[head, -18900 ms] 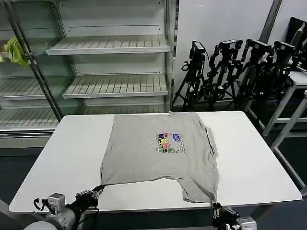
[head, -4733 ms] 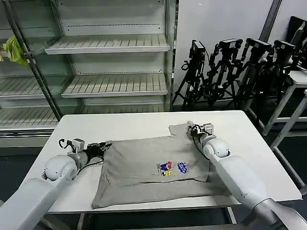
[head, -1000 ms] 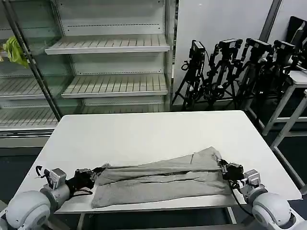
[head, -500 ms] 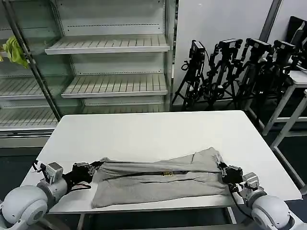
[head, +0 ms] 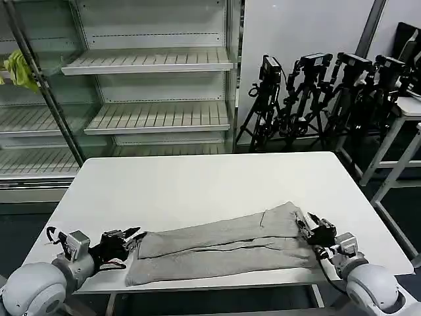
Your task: Fold and organize the clothes.
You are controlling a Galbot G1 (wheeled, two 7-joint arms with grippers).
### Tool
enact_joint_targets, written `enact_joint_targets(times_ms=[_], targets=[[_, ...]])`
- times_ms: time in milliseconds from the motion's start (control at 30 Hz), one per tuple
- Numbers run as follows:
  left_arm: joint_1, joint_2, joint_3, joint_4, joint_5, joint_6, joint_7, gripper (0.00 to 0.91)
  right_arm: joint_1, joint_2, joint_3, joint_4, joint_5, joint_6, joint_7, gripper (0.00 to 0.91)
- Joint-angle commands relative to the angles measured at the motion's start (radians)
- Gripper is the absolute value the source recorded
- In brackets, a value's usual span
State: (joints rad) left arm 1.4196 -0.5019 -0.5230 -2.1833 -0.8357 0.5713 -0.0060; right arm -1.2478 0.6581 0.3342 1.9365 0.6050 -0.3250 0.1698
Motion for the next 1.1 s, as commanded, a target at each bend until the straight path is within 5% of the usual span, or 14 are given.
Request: enact_joint_targets(times_ms=[33, 433, 1100], targets=[[0.014, -0.003, -0.022, -0.017, -0.012, 0.007, -0.017, 0.907, 0.015, 0.004, 0.042, 0.004, 0.006, 0.008, 0.005, 0.907], [0.139, -0.102, -0.026, -0.038, -0.1, 0.01, -0.087, 0.907, 0.052, 0.039, 0.273, 0.086, 0.081, 0.016, 0.014, 0.907], [0.123, -0.255, -0.006, 0.044, -0.06, 0.008, -0.086, 0.907, -0.041, 0.112, 0.323, 0.216, 0.068, 0.026, 0.022, 0.907]])
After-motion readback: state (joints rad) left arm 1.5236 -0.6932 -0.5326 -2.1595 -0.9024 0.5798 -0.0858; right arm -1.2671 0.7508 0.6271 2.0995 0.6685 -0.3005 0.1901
